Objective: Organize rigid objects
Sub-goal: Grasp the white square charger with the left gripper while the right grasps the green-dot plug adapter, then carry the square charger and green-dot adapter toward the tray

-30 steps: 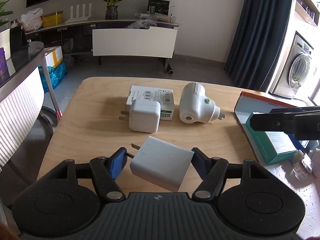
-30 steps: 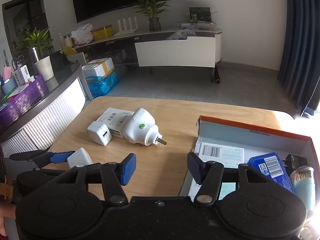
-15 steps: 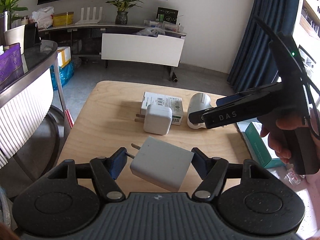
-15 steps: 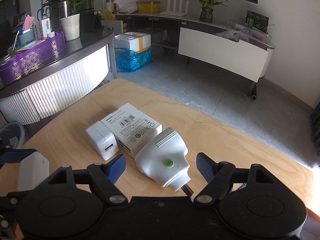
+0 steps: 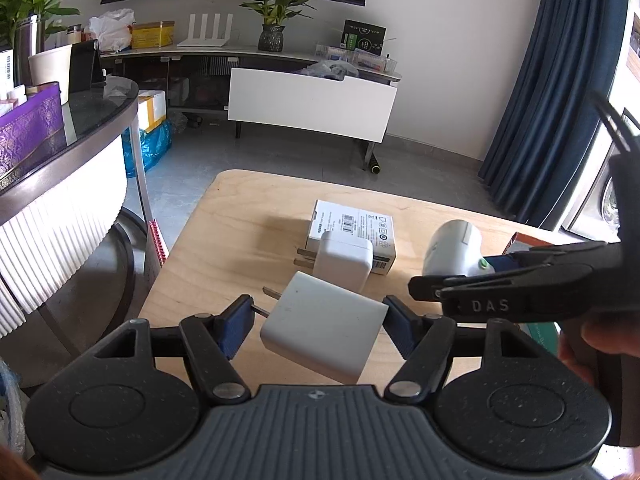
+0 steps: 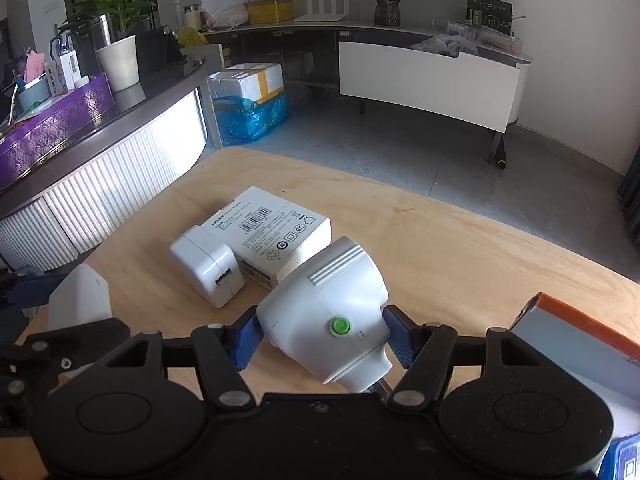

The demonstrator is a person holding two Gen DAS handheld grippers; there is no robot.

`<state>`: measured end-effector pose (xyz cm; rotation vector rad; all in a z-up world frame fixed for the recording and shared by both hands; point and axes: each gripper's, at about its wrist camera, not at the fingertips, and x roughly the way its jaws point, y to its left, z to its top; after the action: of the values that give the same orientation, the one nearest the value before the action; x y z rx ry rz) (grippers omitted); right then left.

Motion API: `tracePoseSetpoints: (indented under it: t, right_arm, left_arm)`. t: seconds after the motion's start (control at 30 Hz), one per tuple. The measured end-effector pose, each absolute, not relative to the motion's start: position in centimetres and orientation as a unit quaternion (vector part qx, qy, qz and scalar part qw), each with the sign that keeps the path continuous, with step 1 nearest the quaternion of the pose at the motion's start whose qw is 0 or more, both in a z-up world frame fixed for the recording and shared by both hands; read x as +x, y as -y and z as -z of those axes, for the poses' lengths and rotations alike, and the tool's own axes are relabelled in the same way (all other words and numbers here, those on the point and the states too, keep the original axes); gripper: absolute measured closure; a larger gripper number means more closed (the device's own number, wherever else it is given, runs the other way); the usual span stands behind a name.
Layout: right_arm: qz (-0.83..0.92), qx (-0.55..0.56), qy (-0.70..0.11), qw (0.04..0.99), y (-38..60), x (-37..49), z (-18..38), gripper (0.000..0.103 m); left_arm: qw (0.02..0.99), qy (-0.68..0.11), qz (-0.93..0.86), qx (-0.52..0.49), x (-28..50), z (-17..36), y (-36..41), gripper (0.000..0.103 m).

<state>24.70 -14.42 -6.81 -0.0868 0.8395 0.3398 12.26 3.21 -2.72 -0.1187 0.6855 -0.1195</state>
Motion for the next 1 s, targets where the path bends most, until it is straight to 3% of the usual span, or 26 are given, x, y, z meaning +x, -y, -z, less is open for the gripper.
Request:
tracePoseSetpoints:
  t: [0.33,1.0]
  right_arm:
    - [-0.118,0.032,-0.376,0.919,15.5,17.5,1.9,0.024]
    - [-0.057,0.045,-0.335,0.939,17.4,9.1,-3.2,0.024]
  left_arm:
    - [0.944,-0.321,0.052,-0.053,10.3,0.3,-2.8,0.032]
    - [0.949,-0.302,0.081,-0.041,5.6,-2.9,-0.3,0.032]
